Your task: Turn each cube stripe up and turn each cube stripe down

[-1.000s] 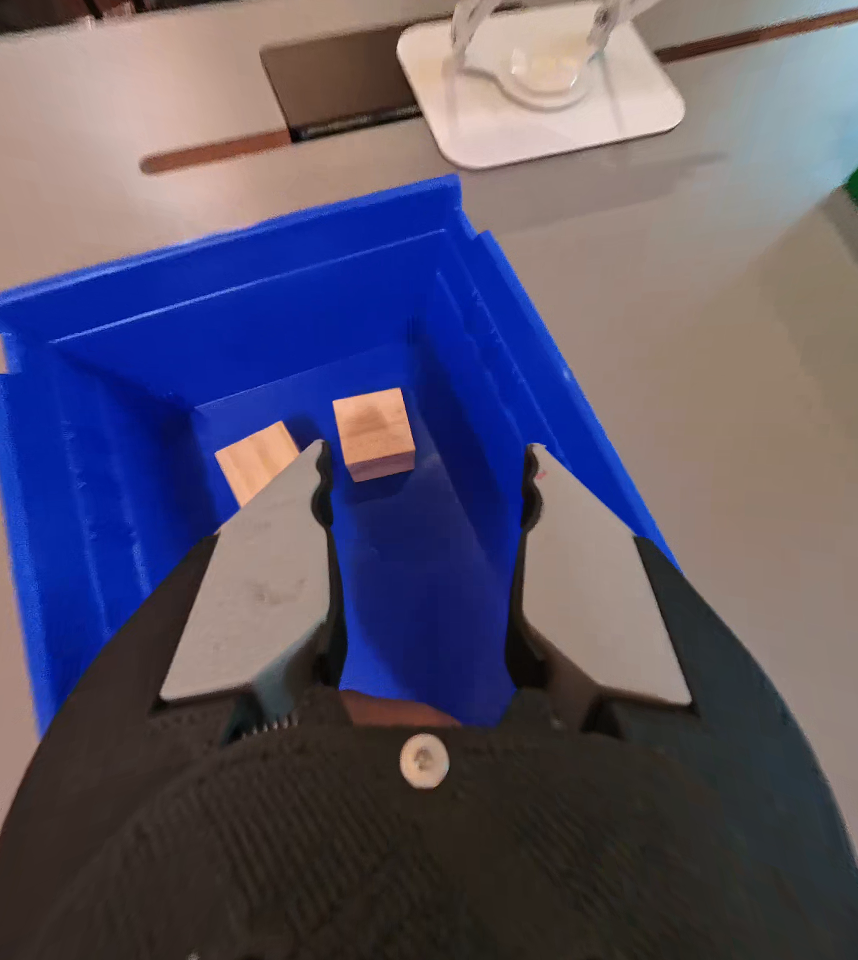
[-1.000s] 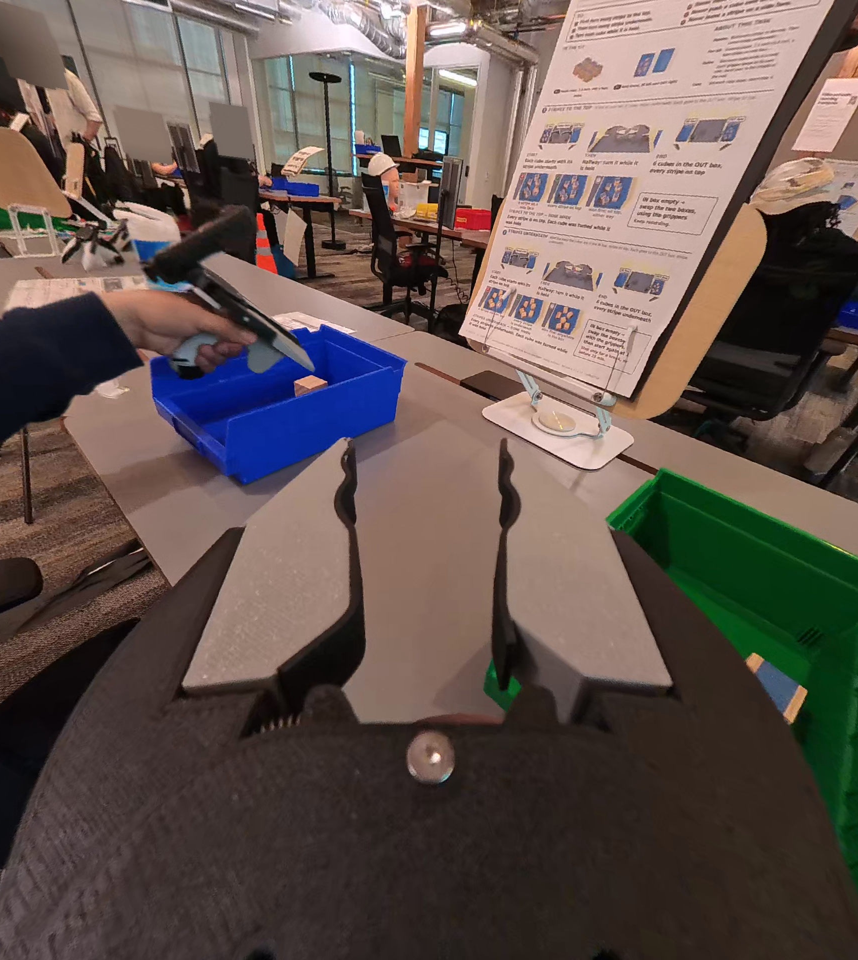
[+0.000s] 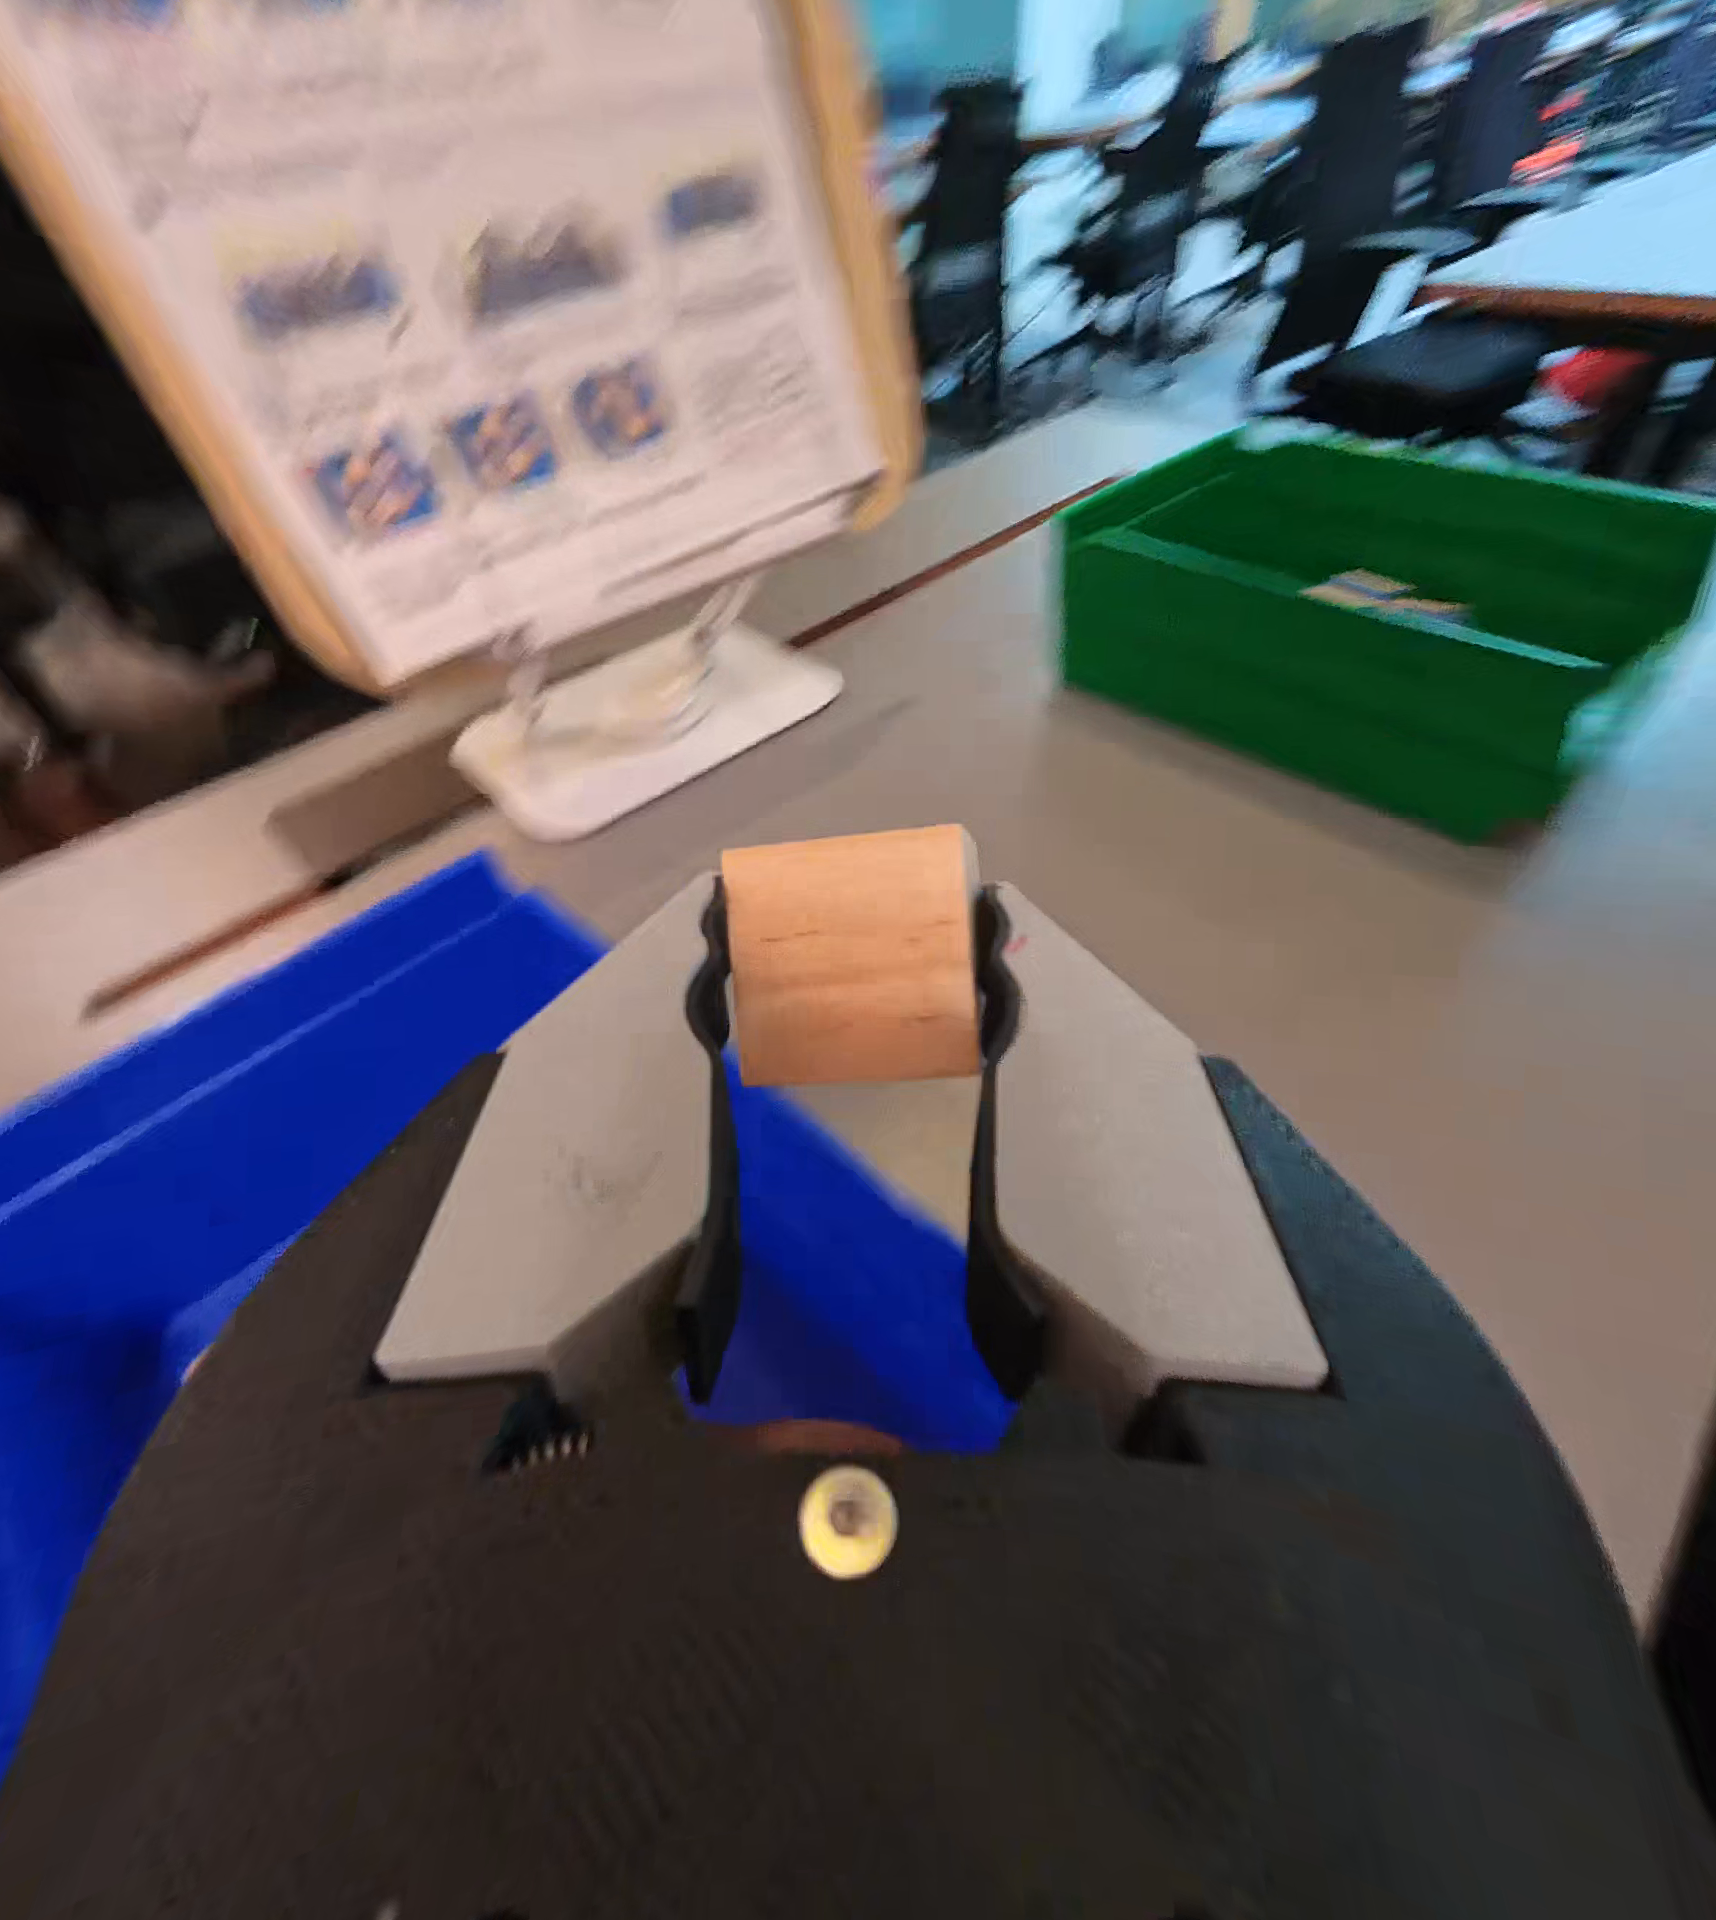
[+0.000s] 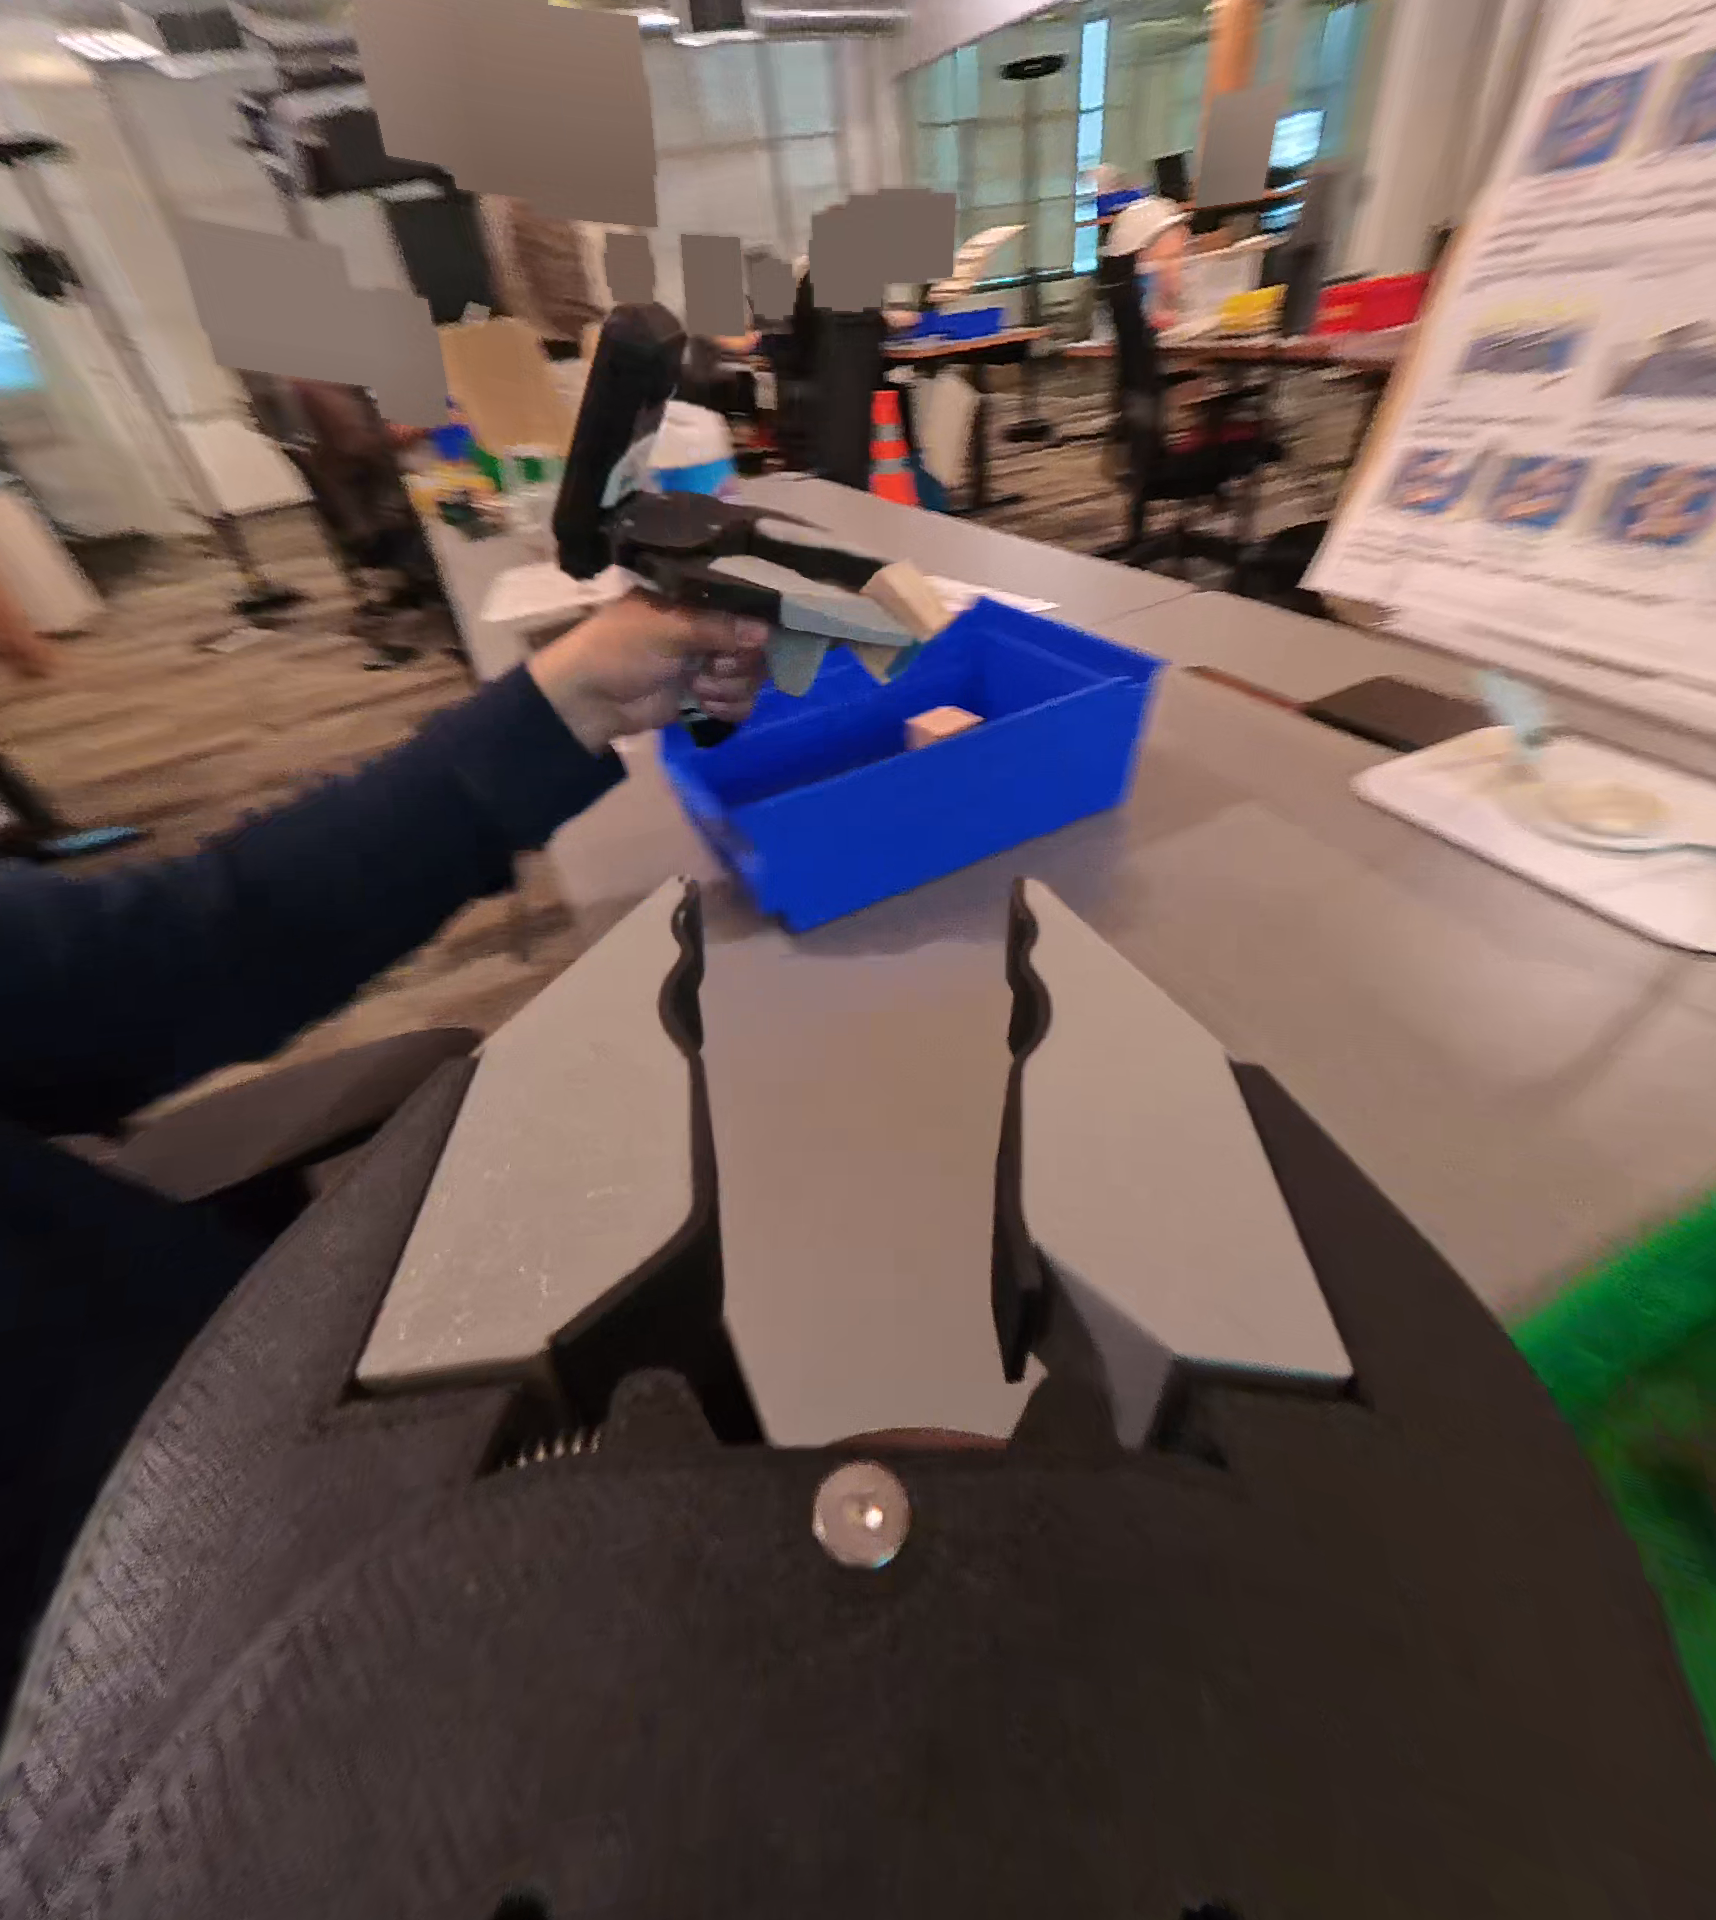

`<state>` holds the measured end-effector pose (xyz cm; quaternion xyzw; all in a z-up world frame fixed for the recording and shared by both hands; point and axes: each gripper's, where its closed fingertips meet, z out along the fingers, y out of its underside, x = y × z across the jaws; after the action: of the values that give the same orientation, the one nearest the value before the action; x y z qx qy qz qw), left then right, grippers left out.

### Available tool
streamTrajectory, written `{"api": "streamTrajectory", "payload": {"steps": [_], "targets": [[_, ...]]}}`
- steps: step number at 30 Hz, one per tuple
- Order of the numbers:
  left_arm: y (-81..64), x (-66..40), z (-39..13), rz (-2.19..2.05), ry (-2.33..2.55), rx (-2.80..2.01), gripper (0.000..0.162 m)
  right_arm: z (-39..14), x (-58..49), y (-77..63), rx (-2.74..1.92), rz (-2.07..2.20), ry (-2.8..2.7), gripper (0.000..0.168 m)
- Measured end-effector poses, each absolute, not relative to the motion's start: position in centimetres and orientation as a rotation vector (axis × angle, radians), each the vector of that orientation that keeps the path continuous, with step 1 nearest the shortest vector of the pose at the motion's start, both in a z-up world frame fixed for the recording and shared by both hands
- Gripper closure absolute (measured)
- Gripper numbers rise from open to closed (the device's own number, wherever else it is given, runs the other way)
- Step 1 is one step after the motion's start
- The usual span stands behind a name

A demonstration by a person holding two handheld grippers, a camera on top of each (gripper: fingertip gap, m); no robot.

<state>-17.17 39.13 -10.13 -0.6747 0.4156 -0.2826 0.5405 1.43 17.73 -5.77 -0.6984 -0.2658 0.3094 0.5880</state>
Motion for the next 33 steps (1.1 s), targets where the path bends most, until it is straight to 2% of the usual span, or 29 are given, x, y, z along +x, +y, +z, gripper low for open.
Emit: {"api": "streamTrajectory", "payload": {"steps": [6,15,22,30,33], "targets": [[23.9,-14.2,-5.6,-0.717,1.210,-1.056,0.116,-6.8,-4.6,16.3,-1.633,1.147,-0.673,0.098],[13.3,-13.4,-5.7,-0.405,1.367,-0.468,0.116,-6.9,-9.8,13.8,-1.615,1.362,-0.739,0.093],[10.8,-13.6,-4.7,-0.467,1.335,-0.383,0.117,-7.1,-12.5,12.6,-1.590,1.450,-0.787,0.095],[10.1,-13.5,-4.8,-0.579,1.323,-0.354,0.117,-6.1,-12.7,12.0,-1.513,1.639,-0.753,0.111],[9.7,-13.3,-4.8,-0.597,1.327,-0.340,0.116,-6.6,-13.0,12.0,-1.531,1.653,-0.758,0.109]]}}
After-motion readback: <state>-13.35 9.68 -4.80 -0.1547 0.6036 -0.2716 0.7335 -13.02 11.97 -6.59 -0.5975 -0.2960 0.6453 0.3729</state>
